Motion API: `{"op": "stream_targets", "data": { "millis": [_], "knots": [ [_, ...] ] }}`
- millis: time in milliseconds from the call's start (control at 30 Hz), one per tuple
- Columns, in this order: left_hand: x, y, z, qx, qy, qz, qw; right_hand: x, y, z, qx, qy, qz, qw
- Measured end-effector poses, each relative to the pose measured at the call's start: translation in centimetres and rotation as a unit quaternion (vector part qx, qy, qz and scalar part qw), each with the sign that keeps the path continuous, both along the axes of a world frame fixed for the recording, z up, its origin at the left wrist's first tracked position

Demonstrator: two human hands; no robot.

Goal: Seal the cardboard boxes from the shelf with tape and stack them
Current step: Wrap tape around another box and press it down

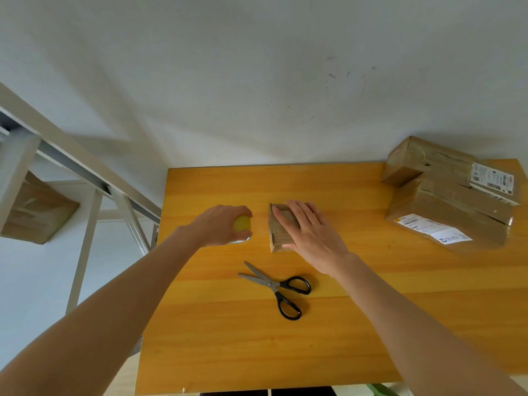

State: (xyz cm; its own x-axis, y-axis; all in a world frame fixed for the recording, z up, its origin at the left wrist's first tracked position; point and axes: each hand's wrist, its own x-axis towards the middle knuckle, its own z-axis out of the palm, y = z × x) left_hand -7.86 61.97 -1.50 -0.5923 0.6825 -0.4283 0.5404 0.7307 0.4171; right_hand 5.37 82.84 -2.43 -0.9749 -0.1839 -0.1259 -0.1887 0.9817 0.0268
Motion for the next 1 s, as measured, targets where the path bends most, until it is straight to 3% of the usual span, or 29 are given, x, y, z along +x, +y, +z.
{"op": "stream_targets", "data": {
  "millis": [200, 333, 400, 533, 800, 1000],
  "knots": [
    [0.4, 0.3, -0.5, 0.04, 0.001, 0.044, 0.998, 1.0, -0.7, 0.4, -0.008, 0.032, -0.009, 0.999],
    [0.2, -0.2, -0.6, 0.067, -0.004, 0.051, 0.996, 5.1, -2.0, -1.5, -0.042, 0.112, 0.083, 0.989],
    [0.2, -0.2, -0.5, 0.067, -0.006, 0.049, 0.997, 7.2, -3.1, -2.7, -0.058, 0.045, 0.082, 0.994],
    [0.0, 0.1, -0.4, 0.056, -0.021, 0.036, 0.998, 9.5, -4.8, -5.2, -0.048, -0.151, -0.026, 0.987],
    [-0.3, -0.3, -0.1, 0.056, -0.042, 0.017, 0.997, 9.3, -6.6, -6.6, -0.085, -0.16, -0.184, 0.966],
    [-0.2, -0.4, 0.2, 0.064, -0.042, 0.008, 0.997, 8.8, -7.4, -6.0, -0.065, -0.185, -0.21, 0.958]
  ]
}}
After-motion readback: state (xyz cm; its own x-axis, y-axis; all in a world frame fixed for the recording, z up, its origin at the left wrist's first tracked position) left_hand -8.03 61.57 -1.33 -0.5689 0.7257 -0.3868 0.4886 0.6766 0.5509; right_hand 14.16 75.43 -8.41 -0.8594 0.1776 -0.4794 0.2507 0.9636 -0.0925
